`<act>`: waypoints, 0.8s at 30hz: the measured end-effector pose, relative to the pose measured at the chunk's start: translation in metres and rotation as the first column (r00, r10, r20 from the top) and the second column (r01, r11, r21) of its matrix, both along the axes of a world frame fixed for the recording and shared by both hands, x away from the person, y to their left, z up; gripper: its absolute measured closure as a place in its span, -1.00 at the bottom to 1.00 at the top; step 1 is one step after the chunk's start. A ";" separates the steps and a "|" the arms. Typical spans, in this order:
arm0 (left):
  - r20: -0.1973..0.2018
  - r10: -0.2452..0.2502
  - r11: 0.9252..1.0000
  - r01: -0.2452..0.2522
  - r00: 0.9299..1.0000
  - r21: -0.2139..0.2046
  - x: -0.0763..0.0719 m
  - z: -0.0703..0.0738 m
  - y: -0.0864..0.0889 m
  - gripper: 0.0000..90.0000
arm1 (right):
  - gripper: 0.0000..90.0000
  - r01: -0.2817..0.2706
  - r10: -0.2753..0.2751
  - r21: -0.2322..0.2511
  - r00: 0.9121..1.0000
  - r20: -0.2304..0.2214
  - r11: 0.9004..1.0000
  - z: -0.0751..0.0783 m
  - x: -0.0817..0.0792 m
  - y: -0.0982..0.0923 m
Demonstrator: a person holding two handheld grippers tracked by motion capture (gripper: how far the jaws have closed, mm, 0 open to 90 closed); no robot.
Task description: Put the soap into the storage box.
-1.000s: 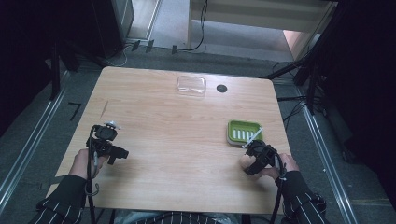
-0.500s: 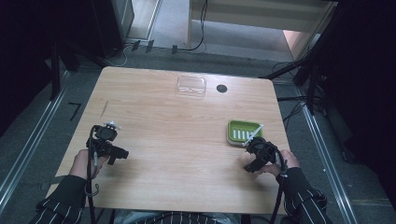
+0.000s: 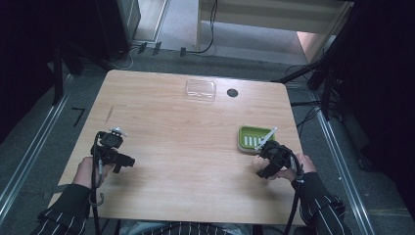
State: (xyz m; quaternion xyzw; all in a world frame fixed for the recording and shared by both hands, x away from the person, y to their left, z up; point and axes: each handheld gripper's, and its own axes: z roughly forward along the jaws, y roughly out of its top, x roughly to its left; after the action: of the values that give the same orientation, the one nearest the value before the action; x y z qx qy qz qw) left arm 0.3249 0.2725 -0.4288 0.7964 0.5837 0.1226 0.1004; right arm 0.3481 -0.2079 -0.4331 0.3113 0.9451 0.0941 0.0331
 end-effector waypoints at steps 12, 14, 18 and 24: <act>0.000 -0.002 1.000 0.002 1.000 0.000 0.000 0.000 0.001 -0.67 | -0.25 -0.028 0.028 -0.001 0.999 0.018 1.000 0.007 0.009 0.001; 0.001 -0.001 1.000 0.001 1.000 0.001 0.000 0.000 0.001 -0.67 | -0.25 -0.036 0.036 -0.003 0.999 0.017 0.999 0.009 0.010 0.002; -0.001 0.001 1.000 -0.001 1.000 -0.002 0.000 0.000 0.000 -0.67 | -0.25 -0.046 0.046 -0.012 0.999 0.021 0.999 0.011 0.012 0.003; -0.002 0.002 1.000 -0.002 1.000 -0.001 0.000 0.000 0.001 -0.67 | -0.25 -0.064 0.063 0.000 0.998 0.026 0.998 0.016 0.018 0.001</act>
State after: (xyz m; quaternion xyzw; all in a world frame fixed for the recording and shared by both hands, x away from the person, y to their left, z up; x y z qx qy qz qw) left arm 0.3249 0.2735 -0.4289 0.7960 0.5845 0.1214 0.1001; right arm 0.3656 -0.2065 -0.4168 0.2798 0.9539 0.0997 0.0423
